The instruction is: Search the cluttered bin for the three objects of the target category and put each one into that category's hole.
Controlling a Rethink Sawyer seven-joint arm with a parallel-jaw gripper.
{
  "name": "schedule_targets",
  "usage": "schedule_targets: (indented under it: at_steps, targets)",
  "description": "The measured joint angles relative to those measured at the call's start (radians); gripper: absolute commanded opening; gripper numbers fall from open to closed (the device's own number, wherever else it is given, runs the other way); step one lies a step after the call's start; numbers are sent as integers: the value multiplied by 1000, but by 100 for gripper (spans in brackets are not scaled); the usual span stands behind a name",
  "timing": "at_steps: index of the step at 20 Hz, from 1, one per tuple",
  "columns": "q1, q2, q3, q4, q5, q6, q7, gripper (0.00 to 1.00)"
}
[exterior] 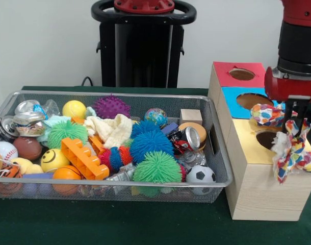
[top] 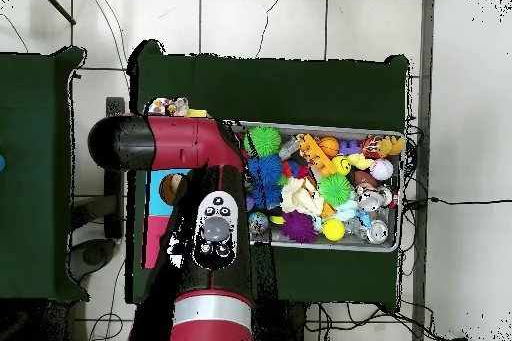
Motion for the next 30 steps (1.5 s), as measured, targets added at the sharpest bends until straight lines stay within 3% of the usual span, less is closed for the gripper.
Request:
schedule_targets:
  at_steps: [18,30]
  targets:
    - [112,68,-198,-19,0,0,0,0]
    - [117,72,-243,-18,1,-4,0,0]
